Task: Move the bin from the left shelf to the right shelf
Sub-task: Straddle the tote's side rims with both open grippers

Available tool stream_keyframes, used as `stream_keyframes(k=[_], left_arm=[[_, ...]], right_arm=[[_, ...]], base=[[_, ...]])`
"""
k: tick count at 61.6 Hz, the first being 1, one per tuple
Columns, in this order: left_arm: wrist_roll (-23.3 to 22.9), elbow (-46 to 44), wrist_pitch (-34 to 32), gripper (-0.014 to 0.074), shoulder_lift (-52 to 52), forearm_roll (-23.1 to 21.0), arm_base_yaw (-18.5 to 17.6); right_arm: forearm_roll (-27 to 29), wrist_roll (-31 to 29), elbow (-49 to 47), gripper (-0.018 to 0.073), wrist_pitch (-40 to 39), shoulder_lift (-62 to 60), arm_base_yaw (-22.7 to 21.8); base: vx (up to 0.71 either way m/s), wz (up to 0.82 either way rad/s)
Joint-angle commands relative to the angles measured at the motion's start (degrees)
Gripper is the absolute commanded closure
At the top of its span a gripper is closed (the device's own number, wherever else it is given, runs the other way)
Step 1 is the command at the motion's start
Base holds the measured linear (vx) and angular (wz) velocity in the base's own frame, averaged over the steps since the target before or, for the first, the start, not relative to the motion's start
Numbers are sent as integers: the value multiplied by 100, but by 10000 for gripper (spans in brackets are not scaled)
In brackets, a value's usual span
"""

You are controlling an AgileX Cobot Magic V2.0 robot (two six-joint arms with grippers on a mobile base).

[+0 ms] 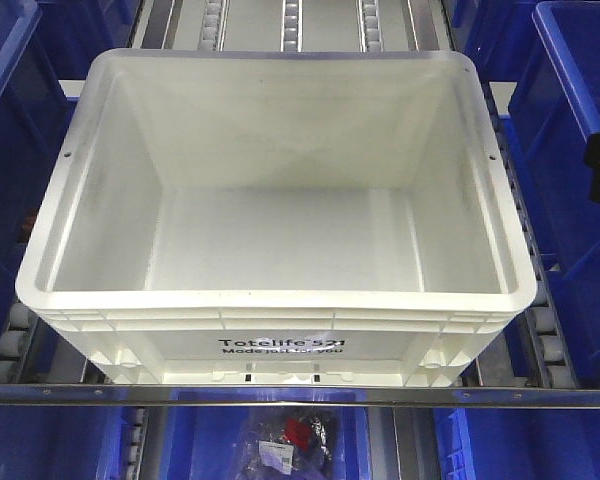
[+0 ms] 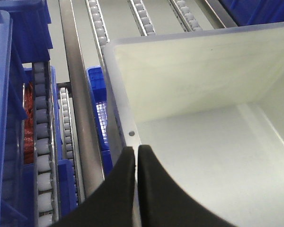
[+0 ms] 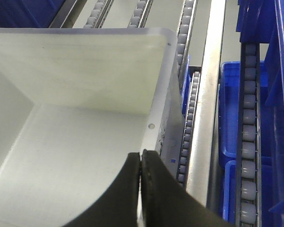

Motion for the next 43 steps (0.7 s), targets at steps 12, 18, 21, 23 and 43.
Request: stream_keyframes(k=[12,18,21,23,43], left_arm=[[-271,-192,-387,601,665,-97,-33],[-307,-192,-351,601,953,-97,-33],[-307,-192,-337,601,1047,-97,-33],[-307,-192,-337,601,1087,-97,-33],[-302,-192,-455,556,1094,-78,-33]], right_arm=[[8,-213,-201,567,-392,610,-34],[8,-218,-206,567,-393,883,-34],[8,-218,-206,567,-393,971,-34],[8,-225,-206,567,-399,1026,-34],[34,-504,-206,538,-634,1051,-34]], base=[[0,0],[0,0],[0,0],[0,0],[0,0]])
